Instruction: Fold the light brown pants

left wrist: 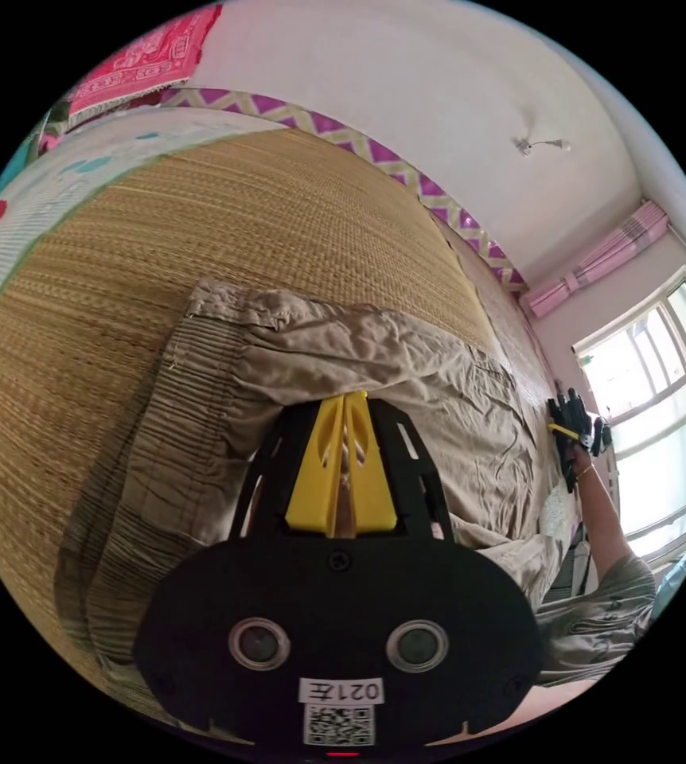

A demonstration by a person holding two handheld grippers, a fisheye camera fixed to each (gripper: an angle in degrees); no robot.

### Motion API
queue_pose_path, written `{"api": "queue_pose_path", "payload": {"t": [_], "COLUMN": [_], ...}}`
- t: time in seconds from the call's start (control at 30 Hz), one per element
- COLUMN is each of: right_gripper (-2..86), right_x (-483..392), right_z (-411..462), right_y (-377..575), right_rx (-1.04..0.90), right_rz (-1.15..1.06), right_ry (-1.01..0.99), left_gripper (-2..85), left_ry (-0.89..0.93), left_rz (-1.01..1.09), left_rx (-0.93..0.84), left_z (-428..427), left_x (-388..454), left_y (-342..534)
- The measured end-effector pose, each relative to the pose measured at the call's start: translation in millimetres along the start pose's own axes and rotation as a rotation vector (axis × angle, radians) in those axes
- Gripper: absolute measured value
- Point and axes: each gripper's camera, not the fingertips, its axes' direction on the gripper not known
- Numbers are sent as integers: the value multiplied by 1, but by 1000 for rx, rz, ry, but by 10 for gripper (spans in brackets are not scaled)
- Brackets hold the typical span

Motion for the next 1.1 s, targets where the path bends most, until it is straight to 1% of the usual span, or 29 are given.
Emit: {"api": "queue_pose_path", "payload": {"t": [0.03, 0.07, 0.1, 0.17, 0.2, 0.23, 0.27, 0.3, 0.37, 0.4, 0.47, 0.5, 0.57, 0.63, 0.7, 0.73, 0.77, 0.83, 0.9, 0.97, 1.03, 1.1], "right_gripper": [-1, 3, 5, 32, 43, 61, 78, 80, 83, 84, 85, 85, 87, 84, 65, 40, 19, 0, -4, -2, 6, 42], "right_x": [-6, -13, -16, -28, -33, -47, -63, -72, -108, -116, -145, -152, -172, -181, -188, -196, -203, -213, -213, -204, -209, -221], "right_z": [-2, -12, -20, -57, -65, -81, -95, -103, -130, -134, -135, -131, -108, -96, -89, -85, -85, -86, -92, -107, -110, -101], "right_y": [-6, -3, 2, 36, 48, 74, 102, 118, 184, 199, 255, 267, 305, 323, 331, 332, 331, 323, 311, 294, 288, 288], "right_rx": [-9, 25, 53, 140, 147, 146, 128, 120, 120, 109, 54, 28, -72, -91, -68, -63, -55, -87, -81, -53, -96, -172], "right_rz": [18, 17, 17, -1, -16, -52, -92, -116, -194, -212, -258, -267, -277, -262, -244, -249, -261, -318, -341, -343, -381, -395], "right_ry": [41, 61, 46, -85, -110, -128, -134, -140, -190, -210, -260, -267, -283, -339, -404, -419, -370, -379, -403, -507, -574, -508], "left_gripper": [-9, -9, -9, -9, -9, -9, -9, -9, -9, -9, -9, -9, -9, -8, -8, -8, -7, -8, -9, -9, -10, -10], "left_ry": [-38, -51, -42, 107, 153, 229, 280, 299, 334, 344, 353, 353, 328, 307, 289, 283, 284, 276, 272, 304, 325, 316], "left_rz": [-22, -33, -41, 18, 57, 151, 258, 315, 480, 517, 613, 636, 686, 684, 656, 629, 609, 573, 548, 508, 495, 488], "left_rx": [26, 65, 89, 199, 213, 212, 181, 165, 113, 101, 29, 11, -63, -109, -172, -213, -237, -261, -228, -196, -189, -189], "left_z": [-13, -30, -39, -75, -84, -99, -112, -118, -141, -145, -151, -150, -140, -127, -110, -99, -91, -89, -99, -112, -119, -124], "left_x": [-5, -10, -14, -11, -4, 16, 46, 63, 133, 150, 214, 228, 275, 297, 308, 311, 313, 314, 317, 317, 319, 321], "left_y": [6, 18, 25, 57, 64, 78, 93, 102, 144, 155, 200, 211, 247, 267, 279, 286, 290, 290, 288, 285, 286, 289]}}
